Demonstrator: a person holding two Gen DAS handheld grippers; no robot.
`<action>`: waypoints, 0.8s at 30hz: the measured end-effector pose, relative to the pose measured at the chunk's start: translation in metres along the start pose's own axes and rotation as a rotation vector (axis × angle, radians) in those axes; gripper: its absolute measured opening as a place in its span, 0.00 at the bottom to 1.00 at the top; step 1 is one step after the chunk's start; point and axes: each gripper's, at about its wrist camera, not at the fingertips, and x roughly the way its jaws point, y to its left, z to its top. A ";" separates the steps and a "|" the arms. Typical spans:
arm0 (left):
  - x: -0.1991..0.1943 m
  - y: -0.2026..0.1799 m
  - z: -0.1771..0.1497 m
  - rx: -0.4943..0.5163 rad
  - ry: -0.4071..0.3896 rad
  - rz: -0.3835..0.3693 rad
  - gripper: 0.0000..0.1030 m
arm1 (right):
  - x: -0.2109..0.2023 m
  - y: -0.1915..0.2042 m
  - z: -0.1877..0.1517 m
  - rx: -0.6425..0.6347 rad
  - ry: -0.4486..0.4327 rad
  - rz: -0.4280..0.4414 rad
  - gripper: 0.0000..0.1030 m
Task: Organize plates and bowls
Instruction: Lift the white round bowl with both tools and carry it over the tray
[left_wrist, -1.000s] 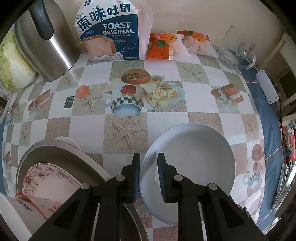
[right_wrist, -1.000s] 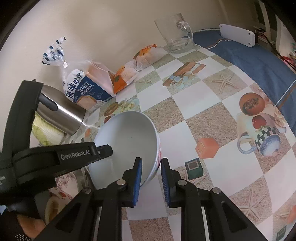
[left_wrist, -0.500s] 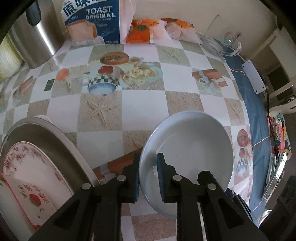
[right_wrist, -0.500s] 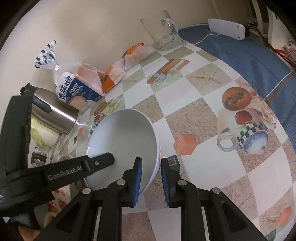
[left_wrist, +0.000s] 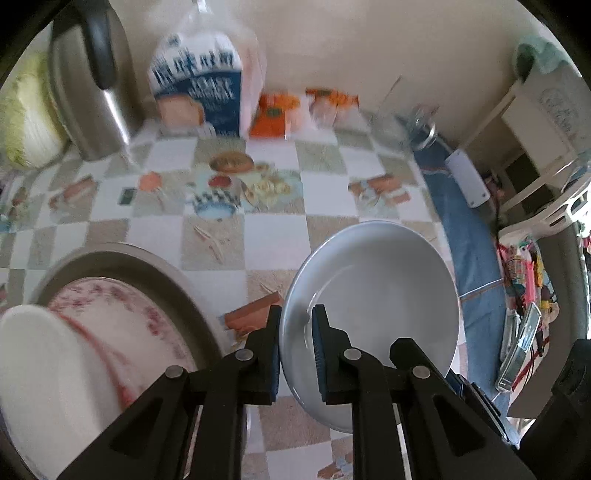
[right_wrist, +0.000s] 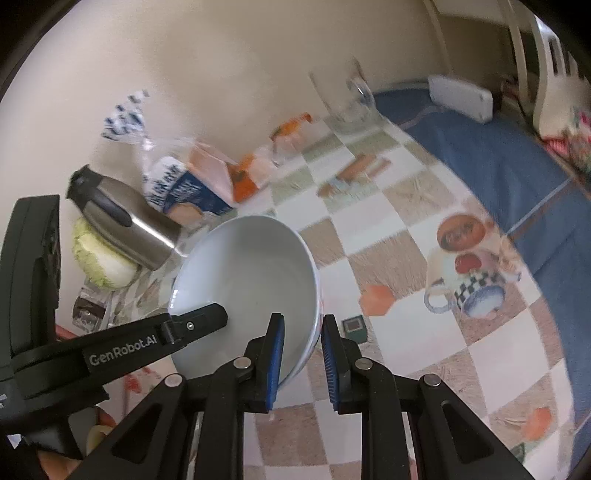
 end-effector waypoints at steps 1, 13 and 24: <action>-0.009 0.001 -0.002 0.002 -0.020 0.001 0.16 | -0.005 0.006 0.000 -0.018 -0.004 -0.002 0.21; -0.089 0.050 -0.031 -0.057 -0.179 -0.004 0.16 | -0.048 0.072 -0.012 -0.130 -0.056 0.027 0.21; -0.127 0.111 -0.062 -0.137 -0.263 -0.010 0.16 | -0.060 0.138 -0.040 -0.265 -0.048 0.075 0.21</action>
